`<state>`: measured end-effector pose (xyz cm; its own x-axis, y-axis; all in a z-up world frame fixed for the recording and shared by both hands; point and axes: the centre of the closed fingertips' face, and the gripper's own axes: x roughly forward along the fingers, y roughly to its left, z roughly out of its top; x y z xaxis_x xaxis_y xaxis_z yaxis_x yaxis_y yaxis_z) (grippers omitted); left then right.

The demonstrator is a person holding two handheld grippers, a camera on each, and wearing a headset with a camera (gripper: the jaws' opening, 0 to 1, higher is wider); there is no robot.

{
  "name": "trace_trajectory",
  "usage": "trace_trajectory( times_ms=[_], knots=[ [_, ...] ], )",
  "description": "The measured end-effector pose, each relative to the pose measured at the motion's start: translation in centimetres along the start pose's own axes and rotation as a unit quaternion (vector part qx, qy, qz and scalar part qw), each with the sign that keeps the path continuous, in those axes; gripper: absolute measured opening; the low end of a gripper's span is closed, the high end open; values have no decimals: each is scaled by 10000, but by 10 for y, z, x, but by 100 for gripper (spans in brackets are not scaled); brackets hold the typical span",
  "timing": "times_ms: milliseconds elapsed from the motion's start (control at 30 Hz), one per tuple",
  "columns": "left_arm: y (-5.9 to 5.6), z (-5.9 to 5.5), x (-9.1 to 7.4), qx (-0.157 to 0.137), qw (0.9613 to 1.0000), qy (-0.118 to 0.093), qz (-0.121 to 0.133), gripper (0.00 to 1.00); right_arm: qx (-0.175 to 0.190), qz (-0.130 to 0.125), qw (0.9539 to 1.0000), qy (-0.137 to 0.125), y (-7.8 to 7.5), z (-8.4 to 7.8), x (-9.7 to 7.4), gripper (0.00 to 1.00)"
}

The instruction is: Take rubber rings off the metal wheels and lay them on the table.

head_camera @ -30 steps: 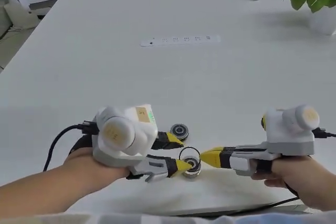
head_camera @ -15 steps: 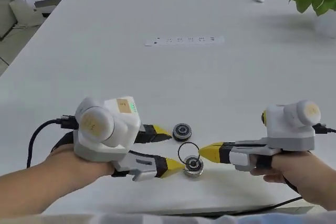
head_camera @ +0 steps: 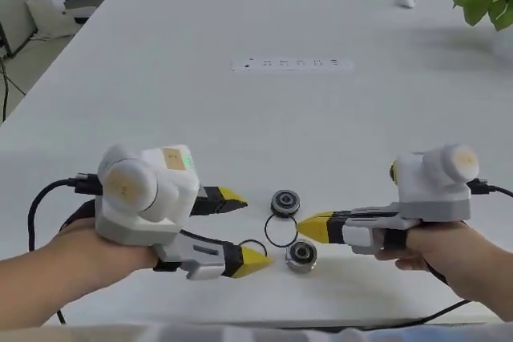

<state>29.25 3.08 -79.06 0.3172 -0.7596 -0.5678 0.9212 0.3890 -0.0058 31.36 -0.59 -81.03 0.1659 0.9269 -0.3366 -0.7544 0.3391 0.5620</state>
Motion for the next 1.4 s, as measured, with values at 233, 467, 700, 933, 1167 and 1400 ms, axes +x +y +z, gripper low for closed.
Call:
trace_trajectory(
  times_ms=[233, 467, 700, 933, 1167, 1400],
  knots=[
    [4, -10, -11, -80, 9999, 86, 59, 56, -91, 97, 9997, 183, -1, 1, 9, 0],
    [9, -15, -18, -173, 9997, 99, 143, 57, -192, 166, 9987, 435, 1, -5, 19, 0],
    [13, -17, -23, -207, 9995, 106, 214, 58, -248, 184, 9975, 631, 0, -9, 30, 0],
    [16, -20, -27, -251, 9992, 127, 268, 58, -290, 201, 9957, 852, 0, -17, 39, 0],
    [16, -21, -27, -331, 9990, 108, 286, 58, -309, 225, 9946, 966, 1, -22, 45, 0],
    [15, -26, -26, -390, 9988, 142, 257, 58, -223, 190, 9945, 1004, -3, -28, 46, 0]
  ],
)
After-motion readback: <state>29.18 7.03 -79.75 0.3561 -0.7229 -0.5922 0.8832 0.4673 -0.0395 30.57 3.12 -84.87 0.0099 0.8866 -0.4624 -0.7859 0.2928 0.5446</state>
